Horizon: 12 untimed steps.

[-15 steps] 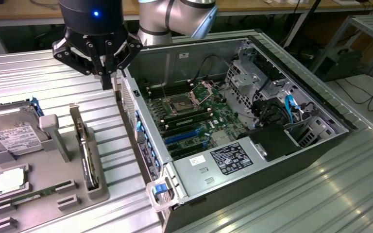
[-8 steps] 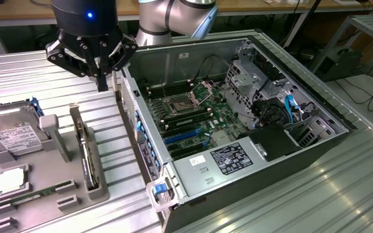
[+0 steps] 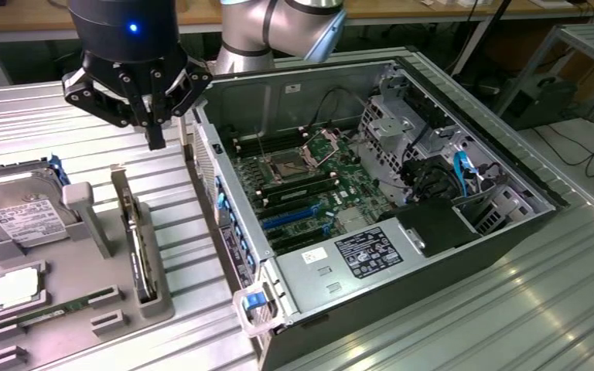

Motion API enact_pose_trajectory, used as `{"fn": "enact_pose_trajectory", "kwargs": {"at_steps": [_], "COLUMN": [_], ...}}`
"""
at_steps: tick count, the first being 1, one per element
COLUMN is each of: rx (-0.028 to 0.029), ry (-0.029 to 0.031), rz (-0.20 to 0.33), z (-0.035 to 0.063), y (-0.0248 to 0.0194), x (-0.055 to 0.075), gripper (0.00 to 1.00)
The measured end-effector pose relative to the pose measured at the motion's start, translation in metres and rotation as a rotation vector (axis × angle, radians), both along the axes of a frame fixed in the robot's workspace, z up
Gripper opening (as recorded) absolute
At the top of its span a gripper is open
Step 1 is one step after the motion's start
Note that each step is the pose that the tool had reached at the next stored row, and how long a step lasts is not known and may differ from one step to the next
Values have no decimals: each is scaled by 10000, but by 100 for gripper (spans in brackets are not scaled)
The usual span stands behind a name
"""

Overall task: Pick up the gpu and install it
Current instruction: 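Reach for the gpu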

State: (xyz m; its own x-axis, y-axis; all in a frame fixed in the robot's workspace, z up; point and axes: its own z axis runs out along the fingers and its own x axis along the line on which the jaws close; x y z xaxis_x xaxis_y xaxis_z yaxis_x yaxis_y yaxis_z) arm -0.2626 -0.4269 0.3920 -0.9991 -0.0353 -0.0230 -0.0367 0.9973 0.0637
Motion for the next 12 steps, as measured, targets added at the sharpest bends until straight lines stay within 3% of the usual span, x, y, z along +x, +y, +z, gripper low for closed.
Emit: {"fn": "enact_pose_trajectory", "kwargs": {"at_steps": [5,12], "rx": [0,0], "ry": [0,0], "rz": [54,80], "z": [-4,-6], "y": [-51,-88], "x": [-45,-127], "gripper": [11,11]}}
